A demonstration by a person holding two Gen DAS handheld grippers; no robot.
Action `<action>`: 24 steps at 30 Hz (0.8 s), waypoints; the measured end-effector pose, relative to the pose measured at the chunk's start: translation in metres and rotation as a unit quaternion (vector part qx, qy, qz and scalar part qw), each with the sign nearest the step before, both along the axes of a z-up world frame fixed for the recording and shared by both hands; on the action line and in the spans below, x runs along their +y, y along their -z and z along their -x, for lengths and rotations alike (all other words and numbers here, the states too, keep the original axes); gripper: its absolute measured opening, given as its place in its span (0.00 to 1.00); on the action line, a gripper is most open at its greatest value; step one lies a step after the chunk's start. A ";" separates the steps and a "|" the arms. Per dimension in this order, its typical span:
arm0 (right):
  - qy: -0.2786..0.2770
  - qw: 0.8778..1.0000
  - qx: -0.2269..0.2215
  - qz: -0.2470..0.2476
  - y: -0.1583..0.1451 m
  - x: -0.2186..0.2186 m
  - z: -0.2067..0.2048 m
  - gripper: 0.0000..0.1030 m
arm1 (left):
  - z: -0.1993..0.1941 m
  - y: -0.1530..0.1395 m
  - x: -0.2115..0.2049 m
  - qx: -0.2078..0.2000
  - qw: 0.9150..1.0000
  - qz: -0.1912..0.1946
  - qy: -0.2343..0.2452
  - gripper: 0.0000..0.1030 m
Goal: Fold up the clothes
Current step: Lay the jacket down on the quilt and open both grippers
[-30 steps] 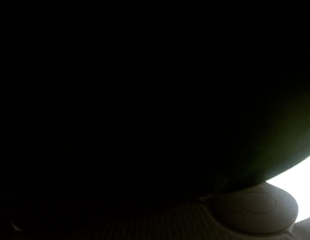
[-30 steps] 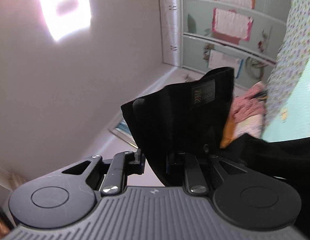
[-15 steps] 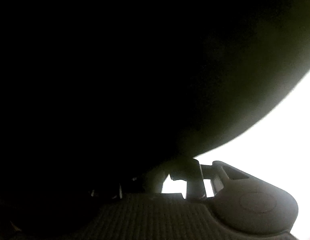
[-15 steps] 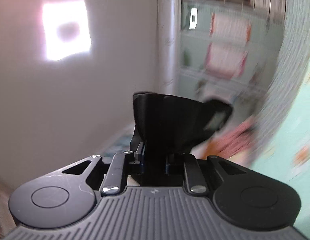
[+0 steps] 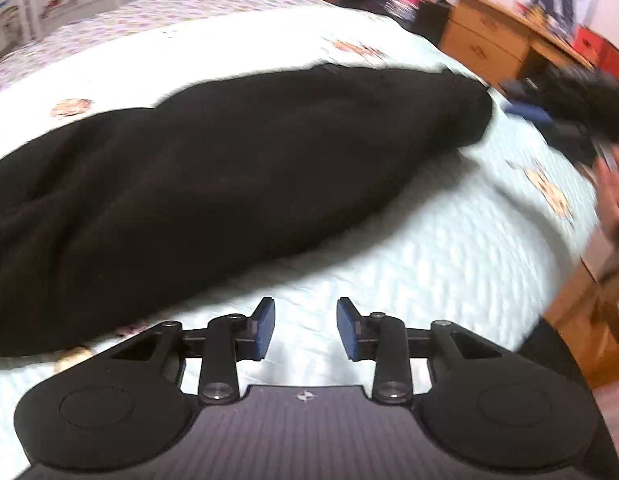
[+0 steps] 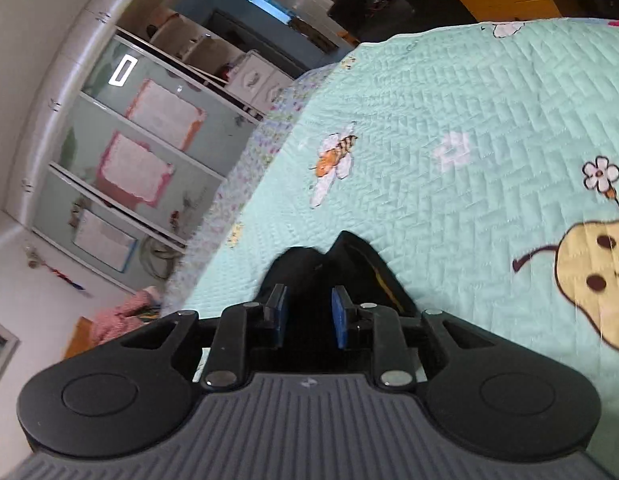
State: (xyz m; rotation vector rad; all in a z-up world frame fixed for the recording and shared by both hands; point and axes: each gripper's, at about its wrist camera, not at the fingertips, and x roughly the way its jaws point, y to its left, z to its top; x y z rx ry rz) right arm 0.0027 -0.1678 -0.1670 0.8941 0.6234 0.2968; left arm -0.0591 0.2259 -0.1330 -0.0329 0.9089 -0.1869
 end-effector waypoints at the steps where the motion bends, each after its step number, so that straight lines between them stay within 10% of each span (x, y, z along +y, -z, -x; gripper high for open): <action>1: -0.009 1.000 -0.002 0.000 -0.002 0.007 0.002 0.35 | -0.003 -0.005 0.006 -0.010 1.000 -0.004 -0.016 0.39; 7: -0.034 0.996 -0.072 0.049 -0.038 0.052 0.015 0.51 | -0.015 -0.048 0.051 -0.072 0.991 -0.052 -0.097 0.66; 12: -0.088 0.976 -0.164 0.111 -0.080 0.088 0.010 0.61 | -0.066 -0.050 0.052 -0.084 0.984 -0.076 -0.136 0.69; 15: -0.123 0.980 -0.086 0.128 -0.056 0.095 -0.020 0.66 | -0.089 -0.042 0.047 -0.079 0.983 -0.093 -0.138 0.69; 17: -0.141 0.981 -0.007 0.136 -0.031 0.096 -0.044 0.54 | -0.099 -0.043 0.056 -0.071 0.983 -0.111 -0.131 0.69; 20: -0.111 0.982 0.084 0.130 0.017 0.069 -0.046 0.00 | -0.106 -0.038 0.060 -0.064 0.983 -0.130 -0.117 0.69; 24: -0.108 0.988 0.096 0.057 0.036 0.036 -0.030 0.00 | -0.133 -0.026 0.051 -0.063 0.988 -0.118 -0.081 0.69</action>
